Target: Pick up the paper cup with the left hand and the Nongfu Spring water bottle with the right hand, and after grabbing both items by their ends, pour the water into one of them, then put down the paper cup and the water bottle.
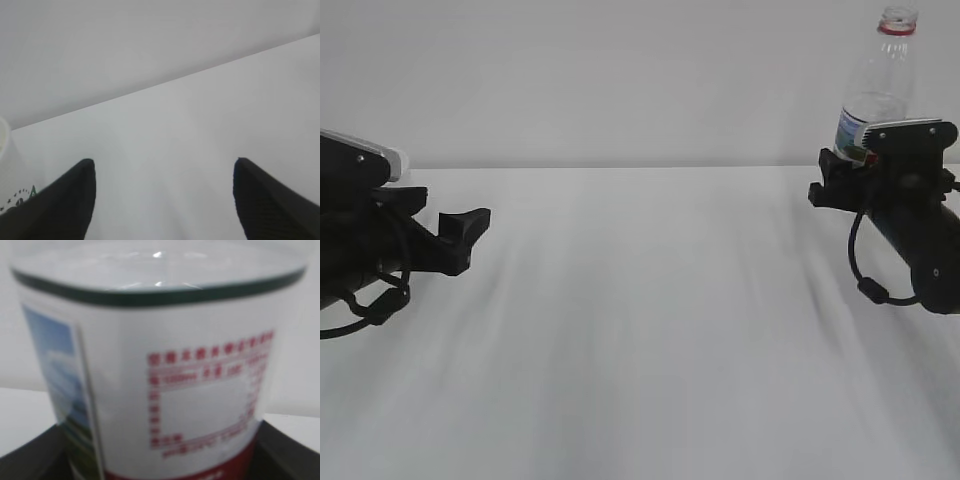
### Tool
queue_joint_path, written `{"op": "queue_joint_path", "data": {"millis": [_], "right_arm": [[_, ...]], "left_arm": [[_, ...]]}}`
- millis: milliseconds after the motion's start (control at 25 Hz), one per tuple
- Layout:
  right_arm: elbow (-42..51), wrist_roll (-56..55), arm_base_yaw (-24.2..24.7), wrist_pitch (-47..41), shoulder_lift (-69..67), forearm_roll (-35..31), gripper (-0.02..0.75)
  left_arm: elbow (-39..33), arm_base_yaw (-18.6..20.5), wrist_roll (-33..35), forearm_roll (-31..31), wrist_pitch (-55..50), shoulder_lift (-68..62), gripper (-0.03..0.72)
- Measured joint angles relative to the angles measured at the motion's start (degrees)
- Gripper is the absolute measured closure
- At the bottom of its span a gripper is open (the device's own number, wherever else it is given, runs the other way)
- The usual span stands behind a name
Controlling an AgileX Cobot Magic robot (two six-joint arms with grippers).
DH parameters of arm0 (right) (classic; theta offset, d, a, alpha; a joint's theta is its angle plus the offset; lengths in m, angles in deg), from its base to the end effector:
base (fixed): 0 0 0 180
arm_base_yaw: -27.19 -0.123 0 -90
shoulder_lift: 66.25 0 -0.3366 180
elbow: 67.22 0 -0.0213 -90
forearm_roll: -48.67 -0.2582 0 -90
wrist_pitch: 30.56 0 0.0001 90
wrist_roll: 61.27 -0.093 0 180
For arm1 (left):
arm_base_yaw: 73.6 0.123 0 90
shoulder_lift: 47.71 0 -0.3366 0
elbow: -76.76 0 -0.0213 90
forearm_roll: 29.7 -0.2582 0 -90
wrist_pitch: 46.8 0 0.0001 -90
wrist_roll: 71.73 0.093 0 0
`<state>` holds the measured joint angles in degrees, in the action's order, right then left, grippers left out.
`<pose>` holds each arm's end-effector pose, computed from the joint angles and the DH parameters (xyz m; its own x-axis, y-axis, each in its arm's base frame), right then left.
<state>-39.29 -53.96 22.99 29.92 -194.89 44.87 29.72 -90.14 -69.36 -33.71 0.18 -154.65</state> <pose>0.4239 0.0258 0.1474 -0.1048 -0.1025 -0.9892 -0.0260 0.9946 -0.1003 0.3047 -0.0954 0.1950 -0.2508 0.1672 -0.9535 0.3549 0.9323 0.0702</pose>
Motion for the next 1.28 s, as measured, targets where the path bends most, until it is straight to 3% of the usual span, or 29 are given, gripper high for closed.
{"op": "queue_joint_path", "data": {"millis": [880, 1280], "right_arm": [[-4.93, -2.13, 0.00, -0.72, -8.78, 0.10, 0.217], [-4.93, -3.11, 0.00, 0.38, -8.86, 3.80, 0.186]], "left_arm": [[0.00, 0.00, 0.00, -0.11, -0.04, 0.00, 0.095], [0.00, 0.00, 0.00, -0.11, -0.04, 0.00, 0.097]]}}
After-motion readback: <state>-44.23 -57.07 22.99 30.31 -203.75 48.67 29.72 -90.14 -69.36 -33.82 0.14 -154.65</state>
